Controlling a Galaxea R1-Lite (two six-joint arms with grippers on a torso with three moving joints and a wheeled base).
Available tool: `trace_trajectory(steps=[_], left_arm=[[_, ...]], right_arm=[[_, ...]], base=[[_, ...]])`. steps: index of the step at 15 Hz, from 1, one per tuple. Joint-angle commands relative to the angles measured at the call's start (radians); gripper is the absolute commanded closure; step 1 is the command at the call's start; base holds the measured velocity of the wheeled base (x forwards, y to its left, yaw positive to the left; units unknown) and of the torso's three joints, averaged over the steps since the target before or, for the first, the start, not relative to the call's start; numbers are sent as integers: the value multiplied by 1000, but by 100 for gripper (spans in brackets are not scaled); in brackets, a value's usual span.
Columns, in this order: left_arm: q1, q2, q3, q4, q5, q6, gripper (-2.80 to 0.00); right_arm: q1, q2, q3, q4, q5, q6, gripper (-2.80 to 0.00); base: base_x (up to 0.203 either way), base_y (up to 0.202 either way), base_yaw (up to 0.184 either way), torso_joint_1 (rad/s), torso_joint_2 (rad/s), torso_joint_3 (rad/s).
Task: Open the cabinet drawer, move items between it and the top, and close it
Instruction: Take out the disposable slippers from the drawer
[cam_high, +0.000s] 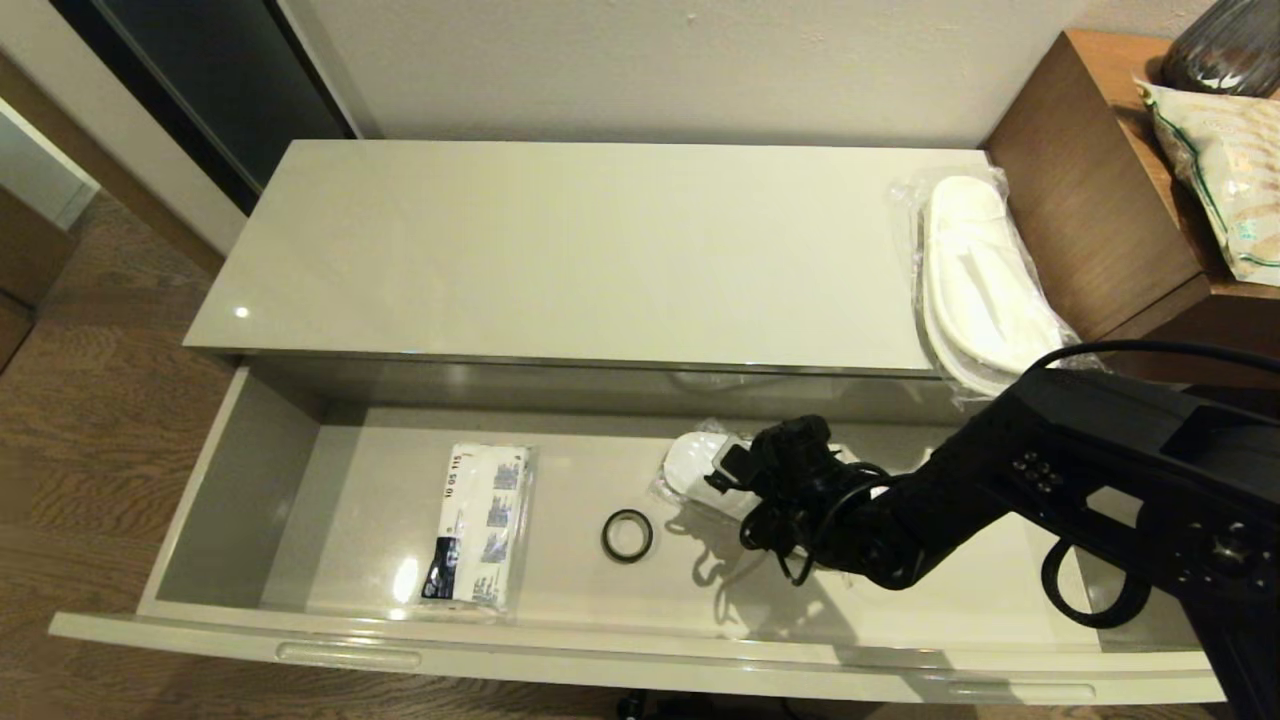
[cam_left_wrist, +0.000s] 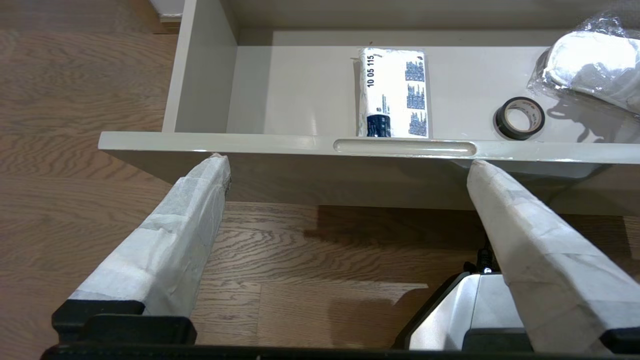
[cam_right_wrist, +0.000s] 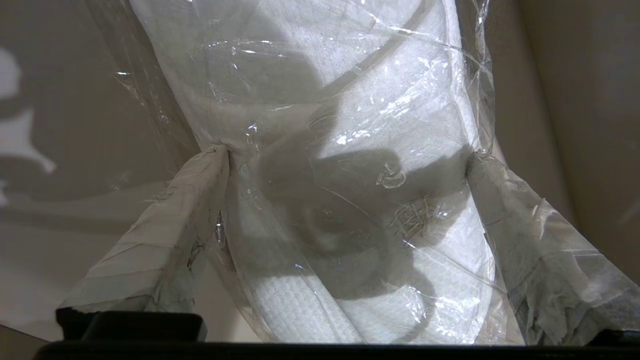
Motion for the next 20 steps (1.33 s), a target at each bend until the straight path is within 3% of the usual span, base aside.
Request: trace_trajectory(steps=[1, 3, 4, 13, 20], left_arm=[[0, 1, 0, 0, 0, 0, -280], [0, 1, 0, 0, 0, 0, -280], [0, 1, 0, 0, 0, 0, -280], [0, 1, 0, 0, 0, 0, -280], [0, 1, 0, 0, 0, 0, -280]], right_arm=[[0, 6, 13, -1, -1, -9, -280], [0, 7, 22, 1, -2, -17, -280], [0, 1, 20, 9, -2, -19, 0], [-5, -54, -4, 19, 0, -22, 0], [11, -275, 81, 175, 14, -13, 0]], base=[[0, 0, 0, 0, 0, 0], [0, 0, 0, 0, 0, 0], [0, 0, 0, 0, 0, 0], [0, 0, 0, 0, 0, 0], [0, 0, 0, 0, 0, 0]])
